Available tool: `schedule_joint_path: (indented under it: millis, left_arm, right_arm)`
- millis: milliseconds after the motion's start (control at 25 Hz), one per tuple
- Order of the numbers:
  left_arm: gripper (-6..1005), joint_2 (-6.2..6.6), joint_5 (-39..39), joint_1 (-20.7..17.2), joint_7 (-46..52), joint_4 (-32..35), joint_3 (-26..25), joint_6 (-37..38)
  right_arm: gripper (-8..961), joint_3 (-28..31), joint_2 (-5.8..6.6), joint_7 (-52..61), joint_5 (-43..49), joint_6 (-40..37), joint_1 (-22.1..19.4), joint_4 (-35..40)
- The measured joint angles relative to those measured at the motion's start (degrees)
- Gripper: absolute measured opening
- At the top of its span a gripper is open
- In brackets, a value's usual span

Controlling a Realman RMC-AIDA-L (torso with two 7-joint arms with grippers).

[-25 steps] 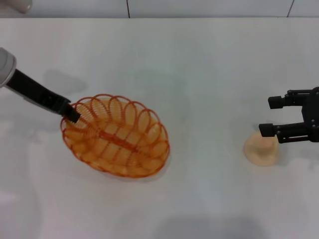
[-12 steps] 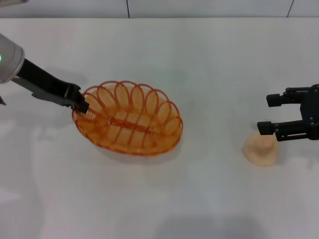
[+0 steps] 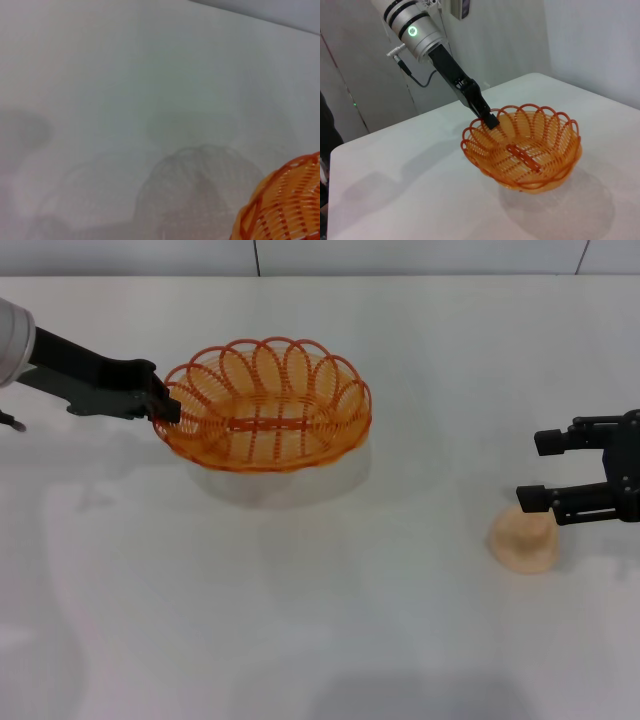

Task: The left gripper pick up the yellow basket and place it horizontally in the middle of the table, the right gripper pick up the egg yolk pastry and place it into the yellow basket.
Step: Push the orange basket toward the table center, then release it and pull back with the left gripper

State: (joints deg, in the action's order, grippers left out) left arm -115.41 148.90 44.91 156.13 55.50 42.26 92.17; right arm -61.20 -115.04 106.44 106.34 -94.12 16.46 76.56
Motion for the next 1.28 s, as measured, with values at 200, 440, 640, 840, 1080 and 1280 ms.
schedule_joint_path:
  millis: [200, 440, 640, 840, 1080, 1280]
  left_arm:
    - [75, 0.63, -0.3, 0.5, 0.8, -2.7, 0.3, -0.5]
    - [75, 0.94, 1.0, 3.6, 1.4, -7.2, 0.5, -1.1]
    - [75, 1.02, 4.4, 6.2, 1.7, -9.1, 0.6, -1.4]
    - [74, 0.91, 7.0, 8.5, 1.8, -12.3, 0.7, -3.1]
    - [74, 0.32, 7.4, 9.2, 1.8, -14.1, 1.9, -5.6]
    - [74, -0.25, 7.4, 9.3, 1.8, -15.8, 2.2, -7.1]
  right_arm:
    - [778, -0.2, 0.0, 0.0, 0.0, -0.3, 0.6, 0.0]
    - [778, -0.1, -0.01, 0.1, 0.2, -1.0, 1.4, 0.1]
    - [778, -0.1, -0.01, 0.1, 0.2, -1.2, 1.5, 0.1]
    - [778, -0.3, -0.01, 0.1, 0.3, -1.3, 1.7, 0.0]
    - [777, -0.3, -0.01, 0.1, 0.4, -1.3, 1.7, -0.2]
    - [777, -0.3, -0.01, 0.1, 0.5, -1.4, 1.7, -0.3]
